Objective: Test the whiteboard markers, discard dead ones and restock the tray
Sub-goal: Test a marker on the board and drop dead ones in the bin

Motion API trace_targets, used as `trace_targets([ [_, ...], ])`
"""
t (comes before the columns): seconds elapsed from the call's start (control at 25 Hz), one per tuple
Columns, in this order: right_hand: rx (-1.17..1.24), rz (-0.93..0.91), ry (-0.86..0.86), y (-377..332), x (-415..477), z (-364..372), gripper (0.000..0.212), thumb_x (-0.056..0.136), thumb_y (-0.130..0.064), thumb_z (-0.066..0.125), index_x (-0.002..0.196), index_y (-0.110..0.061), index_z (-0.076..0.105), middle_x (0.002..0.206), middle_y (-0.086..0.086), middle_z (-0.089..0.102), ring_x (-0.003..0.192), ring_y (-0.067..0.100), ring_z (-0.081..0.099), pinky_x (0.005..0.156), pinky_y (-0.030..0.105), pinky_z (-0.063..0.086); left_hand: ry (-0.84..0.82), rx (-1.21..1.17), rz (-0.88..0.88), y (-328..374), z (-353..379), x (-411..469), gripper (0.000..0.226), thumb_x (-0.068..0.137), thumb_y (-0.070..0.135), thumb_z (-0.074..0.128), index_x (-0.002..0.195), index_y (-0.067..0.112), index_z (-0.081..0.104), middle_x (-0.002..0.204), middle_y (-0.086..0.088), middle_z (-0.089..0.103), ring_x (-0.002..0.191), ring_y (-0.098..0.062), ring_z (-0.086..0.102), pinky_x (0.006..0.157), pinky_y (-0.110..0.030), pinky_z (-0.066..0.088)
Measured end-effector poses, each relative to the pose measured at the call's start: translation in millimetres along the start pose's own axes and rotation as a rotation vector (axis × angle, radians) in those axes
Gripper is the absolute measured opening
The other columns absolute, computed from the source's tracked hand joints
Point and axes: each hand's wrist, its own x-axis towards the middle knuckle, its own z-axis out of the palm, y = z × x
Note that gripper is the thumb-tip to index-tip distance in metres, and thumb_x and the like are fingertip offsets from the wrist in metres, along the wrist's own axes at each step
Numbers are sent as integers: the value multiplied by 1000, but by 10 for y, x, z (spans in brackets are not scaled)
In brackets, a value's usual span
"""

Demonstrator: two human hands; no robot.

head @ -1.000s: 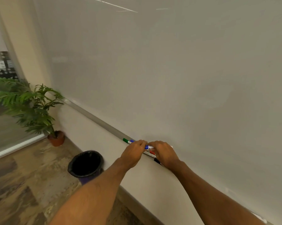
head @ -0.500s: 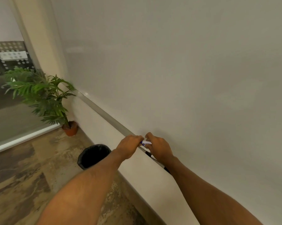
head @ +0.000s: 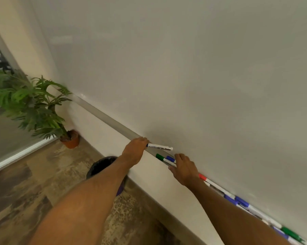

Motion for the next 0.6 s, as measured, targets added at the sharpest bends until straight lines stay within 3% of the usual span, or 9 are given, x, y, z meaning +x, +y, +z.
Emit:
trace_targets([
  [0.08,-49,-11,5,-77,92,177,57,92,-46,49,139,-18,33,142,5,40,125,22,42,104,38,38,-40,-14,47,-170,126,141,24,96,6,47,116,12,59,110,-8,60,95,-23,56,76,-32,47],
  [0.2,-147,-11,-5,-154,219,372,65,95,-48,41,148,-17,19,155,9,19,141,26,20,116,40,20,-88,-28,104,-395,309,329,25,96,8,49,119,10,58,110,-9,60,96,-24,56,73,-29,43],
  [0.44,-249,-18,-104,-62,289,691,65,98,-51,29,150,-28,-3,158,2,-6,146,23,-3,118,44,4,-123,-18,189,-643,533,541,20,95,11,51,114,11,59,105,-8,60,88,-21,53,67,-25,36],
  [0.52,-323,-36,-94,42,254,769,65,97,-53,26,149,-29,-5,157,3,-7,146,24,-1,116,46,3,-127,-20,205,-684,600,567,19,96,14,52,113,11,59,104,-8,61,87,-20,53,68,-24,37],
  [0.6,-357,-24,-57,109,203,819,63,95,-52,21,150,-28,3,157,6,5,145,26,11,116,48,11,-139,-23,212,-720,654,580,18,96,16,52,112,12,60,103,-8,61,87,-20,53,69,-25,40],
])
